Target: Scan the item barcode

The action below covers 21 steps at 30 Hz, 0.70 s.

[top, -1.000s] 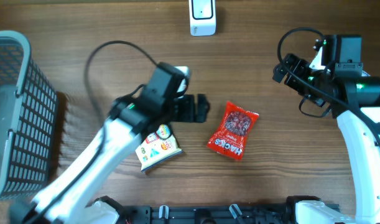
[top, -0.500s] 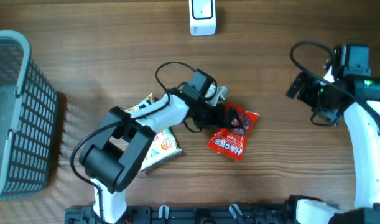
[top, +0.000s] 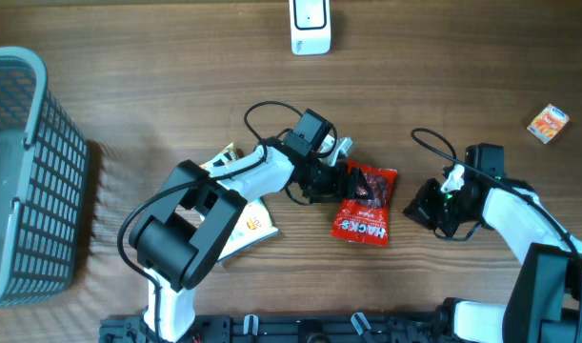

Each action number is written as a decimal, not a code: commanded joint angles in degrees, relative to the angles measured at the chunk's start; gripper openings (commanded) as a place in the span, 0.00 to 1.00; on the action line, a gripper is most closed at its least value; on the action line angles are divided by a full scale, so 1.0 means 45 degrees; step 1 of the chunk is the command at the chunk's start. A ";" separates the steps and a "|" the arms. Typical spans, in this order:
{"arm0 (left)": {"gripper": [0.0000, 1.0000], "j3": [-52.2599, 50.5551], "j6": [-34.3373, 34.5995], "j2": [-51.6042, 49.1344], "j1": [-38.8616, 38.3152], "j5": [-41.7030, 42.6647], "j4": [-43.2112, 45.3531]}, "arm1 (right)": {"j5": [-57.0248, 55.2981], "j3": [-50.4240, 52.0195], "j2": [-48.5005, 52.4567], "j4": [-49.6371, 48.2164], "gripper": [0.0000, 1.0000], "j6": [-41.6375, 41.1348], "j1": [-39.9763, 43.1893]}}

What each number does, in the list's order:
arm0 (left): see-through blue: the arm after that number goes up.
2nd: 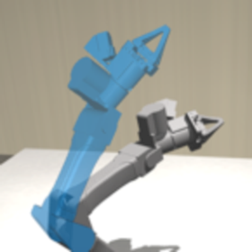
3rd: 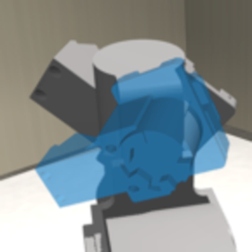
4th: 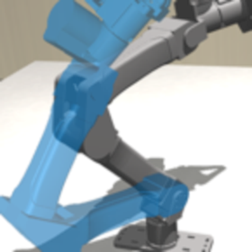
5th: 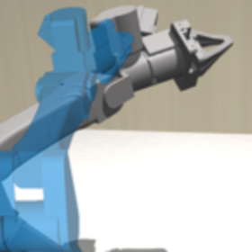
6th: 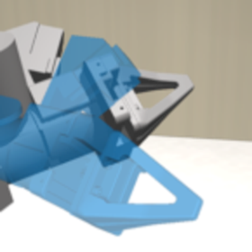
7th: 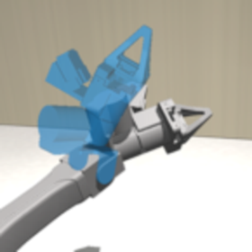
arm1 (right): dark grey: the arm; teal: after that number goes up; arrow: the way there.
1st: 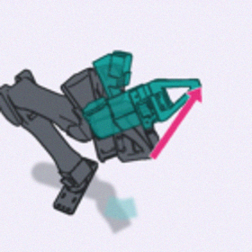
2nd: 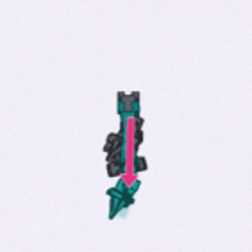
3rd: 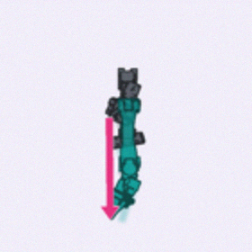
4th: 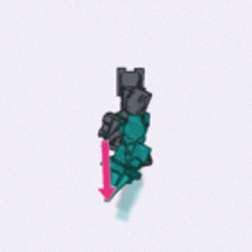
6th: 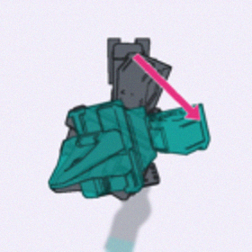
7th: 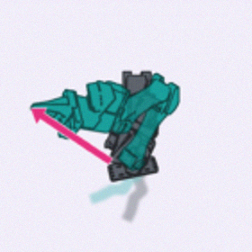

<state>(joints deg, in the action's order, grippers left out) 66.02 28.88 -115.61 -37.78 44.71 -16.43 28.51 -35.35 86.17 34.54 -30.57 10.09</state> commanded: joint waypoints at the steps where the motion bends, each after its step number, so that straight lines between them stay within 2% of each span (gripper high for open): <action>1: 0.80 -0.0121 0.0083 -0.0481 -0.0058 -0.0384 -0.0015 | 0.0996 0.0471 0.0000 -0.0748 0.04 -0.1579 -0.0374; 7: 0.78 -0.0121 0.0364 -0.0481 -0.0058 -0.0481 0.0073 | 0.1117 0.0529 0.1234 -0.2968 0.04 -0.3589 -0.2050; 10: 0.78 -0.0121 0.0364 -0.0481 -0.0058 -0.0481 0.0078 | 0.3313 0.0529 0.2579 -0.4381 0.04 -0.3449 -0.2560; 12: 0.72 -0.0121 0.0476 -0.0481 -0.0121 -0.0709 0.0005 | 0.3852 0.0525 0.2613 -0.4580 0.04 -0.2866 -0.2608; 14: 0.72 -0.0121 0.1341 -0.0481 -0.0403 -0.1889 -0.0253 | 0.4886 0.0520 0.2613 -0.4862 0.04 -0.2574 -0.2608; 16: 0.71 -0.0121 0.1360 -0.0481 -0.0588 -0.2108 -0.0233 | 0.5095 0.0427 0.2589 -0.4988 0.04 -0.2093 -0.2574; 17: 0.56 -0.0121 0.1365 -0.0481 -0.0568 -0.2108 -0.0272 | 0.5105 0.0345 0.2589 -0.4891 0.04 -0.1855 -0.2506; 19: 0.37 -0.0121 0.1360 -0.0481 -0.0418 -0.2108 -0.0364 | 0.4886 -0.0034 0.2584 -0.4362 0.04 -0.1103 -0.2297; 20: 0.26 -0.0121 0.1360 -0.0481 -0.0282 -0.2108 -0.0500 | 0.3857 -0.0340 0.2540 -0.3604 0.04 -0.0826 -0.2176; 21: 0.20 -0.0121 0.1360 -0.0481 -0.0151 -0.2103 -0.0602 | 0.2730 -0.0670 0.2463 -0.2739 0.04 -0.0529 -0.2098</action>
<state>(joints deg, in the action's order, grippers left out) 66.39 34.54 -115.94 -39.05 37.36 -18.15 46.72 -34.74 96.99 17.43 -38.09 -0.08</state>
